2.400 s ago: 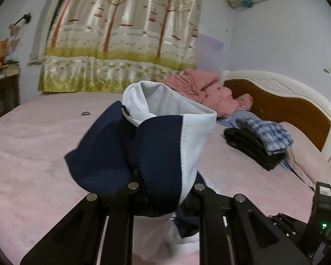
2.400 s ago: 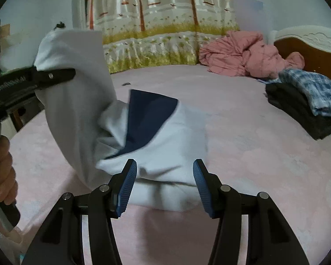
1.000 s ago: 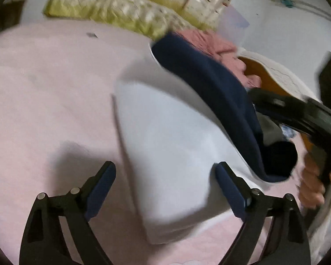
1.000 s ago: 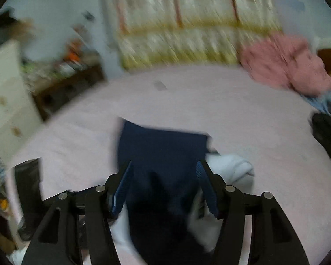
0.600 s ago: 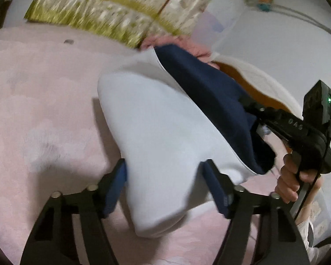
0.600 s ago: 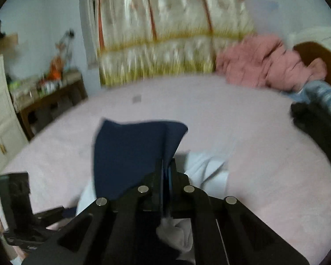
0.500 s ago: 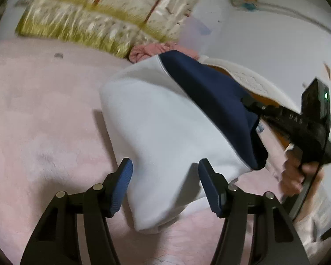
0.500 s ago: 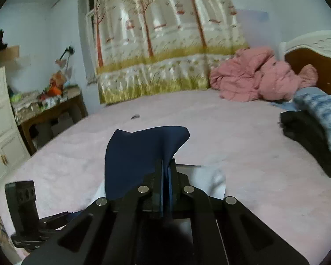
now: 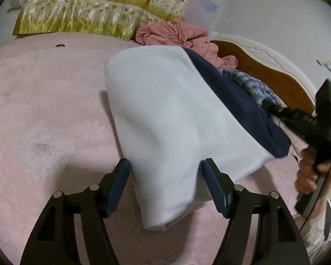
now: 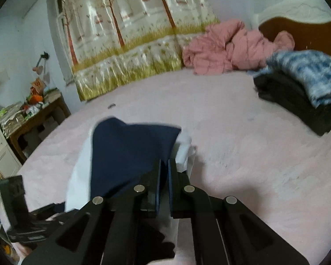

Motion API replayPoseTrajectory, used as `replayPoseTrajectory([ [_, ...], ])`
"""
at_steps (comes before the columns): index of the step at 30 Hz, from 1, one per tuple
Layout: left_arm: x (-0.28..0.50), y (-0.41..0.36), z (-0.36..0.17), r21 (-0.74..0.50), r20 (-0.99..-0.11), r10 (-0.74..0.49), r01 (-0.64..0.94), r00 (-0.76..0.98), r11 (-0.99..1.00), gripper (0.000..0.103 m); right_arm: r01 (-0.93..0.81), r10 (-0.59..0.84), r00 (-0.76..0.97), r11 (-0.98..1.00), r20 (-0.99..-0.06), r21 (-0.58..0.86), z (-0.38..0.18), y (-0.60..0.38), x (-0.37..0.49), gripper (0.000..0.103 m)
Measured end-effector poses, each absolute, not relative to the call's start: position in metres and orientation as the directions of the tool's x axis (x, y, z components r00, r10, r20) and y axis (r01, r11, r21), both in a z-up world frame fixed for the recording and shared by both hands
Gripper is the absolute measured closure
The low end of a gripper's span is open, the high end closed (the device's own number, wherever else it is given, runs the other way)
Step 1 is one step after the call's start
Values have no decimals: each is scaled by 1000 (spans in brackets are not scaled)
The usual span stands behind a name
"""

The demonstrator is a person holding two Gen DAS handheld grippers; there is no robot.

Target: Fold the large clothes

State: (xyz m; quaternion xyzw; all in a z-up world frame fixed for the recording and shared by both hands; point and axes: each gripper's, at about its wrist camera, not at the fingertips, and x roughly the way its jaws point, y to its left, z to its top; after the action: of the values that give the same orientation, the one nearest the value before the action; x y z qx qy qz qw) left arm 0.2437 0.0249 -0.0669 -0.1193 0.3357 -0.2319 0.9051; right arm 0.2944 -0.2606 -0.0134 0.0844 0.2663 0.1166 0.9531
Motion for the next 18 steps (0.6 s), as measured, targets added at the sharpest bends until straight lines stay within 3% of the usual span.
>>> replayPoseTrajectory([
  [2, 243, 23, -65, -354, -539, -498, 353, 679, 866, 39, -208, 291, 835, 953, -466, 222, -1, -261, 284, 80],
  [3, 240, 21, -63, -339, -531, -494, 361, 689, 869, 40, -243, 324, 823, 943, -467, 228, 3, -261, 278, 55],
  [5, 240, 18, -60, -318, -526, -487, 370, 698, 873, 40, -293, 380, 786, 924, -487, 247, 3, -254, 275, 34],
  [7, 241, 18, -61, -320, -531, -485, 365, 695, 874, 40, -321, 407, 753, 913, -517, 250, -6, -248, 276, 40],
  [8, 242, 20, -61, -330, -530, -490, 364, 692, 871, 40, -321, 394, 737, 919, -549, 229, -16, -243, 278, 49],
  [9, 242, 22, -62, -339, -528, -493, 361, 691, 869, 40, -308, 368, 736, 929, -568, 203, -24, -239, 279, 79],
  [11, 243, 23, -62, -350, -526, -502, 363, 686, 864, 40, -278, 329, 767, 944, -550, 176, -33, -239, 270, 90],
  [15, 243, 20, -61, -326, -535, -477, 351, 697, 878, 40, -134, 227, 870, 963, -438, 234, -39, -265, 230, 103],
  [17, 245, 23, -62, -339, -537, -478, 342, 695, 877, 40, -24, 108, 867, 984, -487, 176, -55, -275, 228, 103],
  [18, 245, 23, -63, -346, -535, -485, 344, 692, 873, 40, -35, 142, 833, 978, -534, 205, -66, -282, 235, 103],
])
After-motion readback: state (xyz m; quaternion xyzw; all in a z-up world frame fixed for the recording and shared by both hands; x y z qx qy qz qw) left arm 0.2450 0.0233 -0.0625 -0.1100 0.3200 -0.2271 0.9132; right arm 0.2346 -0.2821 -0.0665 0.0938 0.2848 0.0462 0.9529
